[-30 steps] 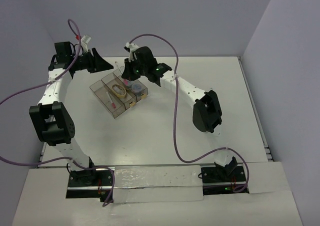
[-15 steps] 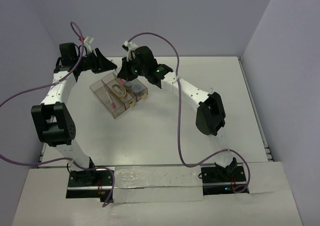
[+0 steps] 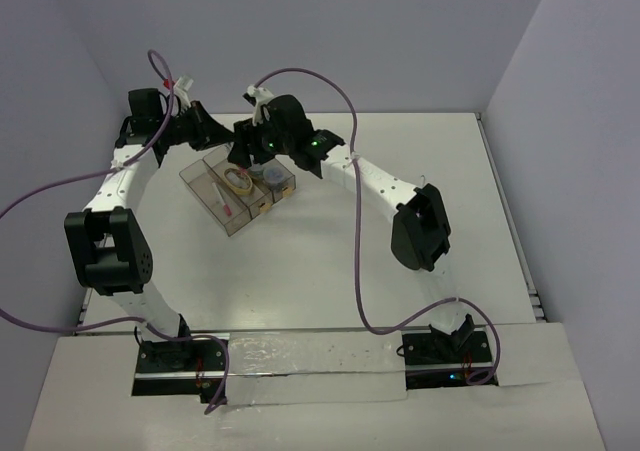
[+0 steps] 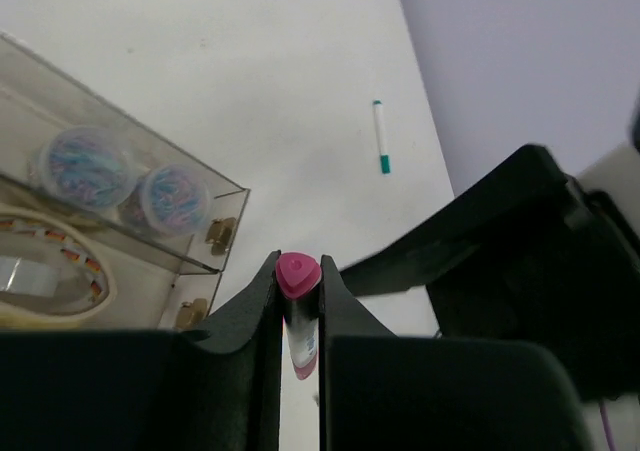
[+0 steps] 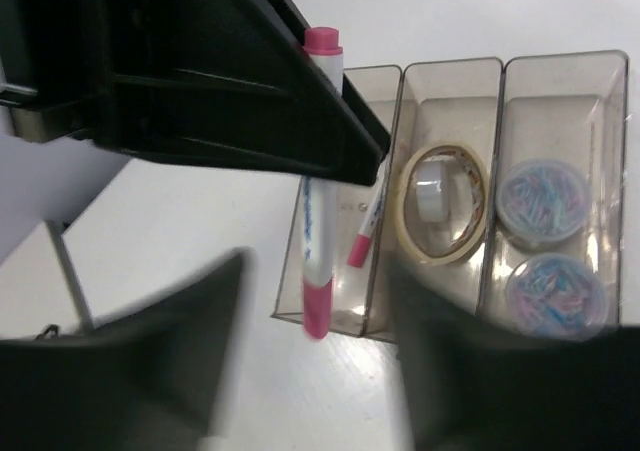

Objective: Sort the stationery into containers
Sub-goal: Place the pen in the storage box.

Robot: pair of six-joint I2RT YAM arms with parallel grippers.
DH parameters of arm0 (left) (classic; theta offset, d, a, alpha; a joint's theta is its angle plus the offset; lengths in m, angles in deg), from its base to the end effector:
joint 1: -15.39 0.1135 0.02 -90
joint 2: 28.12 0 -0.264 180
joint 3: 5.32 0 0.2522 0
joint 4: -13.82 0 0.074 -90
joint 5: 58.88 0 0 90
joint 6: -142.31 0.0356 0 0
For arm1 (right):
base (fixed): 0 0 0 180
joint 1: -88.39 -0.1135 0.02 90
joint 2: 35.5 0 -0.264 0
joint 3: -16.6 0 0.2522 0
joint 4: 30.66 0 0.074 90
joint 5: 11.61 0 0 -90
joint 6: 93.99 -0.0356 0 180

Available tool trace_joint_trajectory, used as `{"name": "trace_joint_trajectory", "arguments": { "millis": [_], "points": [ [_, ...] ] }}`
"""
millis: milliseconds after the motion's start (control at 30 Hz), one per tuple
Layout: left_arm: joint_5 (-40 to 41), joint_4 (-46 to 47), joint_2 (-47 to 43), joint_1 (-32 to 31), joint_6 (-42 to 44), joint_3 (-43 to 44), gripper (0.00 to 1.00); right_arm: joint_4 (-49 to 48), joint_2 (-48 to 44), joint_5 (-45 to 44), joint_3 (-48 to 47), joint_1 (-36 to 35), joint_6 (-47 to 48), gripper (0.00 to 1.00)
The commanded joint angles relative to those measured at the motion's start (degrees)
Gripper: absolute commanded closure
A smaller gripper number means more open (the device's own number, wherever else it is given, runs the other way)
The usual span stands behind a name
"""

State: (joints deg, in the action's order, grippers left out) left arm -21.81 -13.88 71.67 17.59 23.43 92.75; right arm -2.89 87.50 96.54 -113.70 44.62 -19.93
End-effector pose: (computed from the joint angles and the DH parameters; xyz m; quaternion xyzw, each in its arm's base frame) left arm 0.4009 -0.0130 0.3192 0.0095 0.8050 -0.4786 0.3506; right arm 0.3642 0.3642 0.3292 -0.2824 0.7658 0.3927 0.4238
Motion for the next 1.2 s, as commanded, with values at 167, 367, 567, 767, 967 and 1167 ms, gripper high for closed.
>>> {"name": "trace_joint_trajectory", "arguments": {
  "millis": [167,367,567,767,967,1167],
  "points": [
    [24.86,-14.74,3.39,7.67,1.79,2.27,1.00,0.77,-12.03,-5.68,10.77,5.60,-2.30,0.00],
    [29.02,-13.87,4.71,8.18,0.53,-2.07,1.00,-1.72,-25.65,-17.29,27.13,11.52,0.38,0.00],
    [30.26,-11.65,7.43,8.17,1.55,-2.32,0.98,-1.19,-32.28,-21.18,37.67,19.84,-2.50,0.00],
    [31.08,-7.83,9.48,7.79,-0.54,-4.12,0.92,4.41,-33.72,-27.50,43.63,28.56,-6.66,0.00],
    [29.99,-6.50,12.05,6.42,-0.61,-3.85,0.72,5.60,-33.69,-31.47,45.56,31.61,-7.09,0.00],
    [32.34,-8.53,12.58,6.42,0.37,-3.22,0.30,9.92,-28.77,-33.58,43.80,35.92,-9.81,0.00]
  ]
}}
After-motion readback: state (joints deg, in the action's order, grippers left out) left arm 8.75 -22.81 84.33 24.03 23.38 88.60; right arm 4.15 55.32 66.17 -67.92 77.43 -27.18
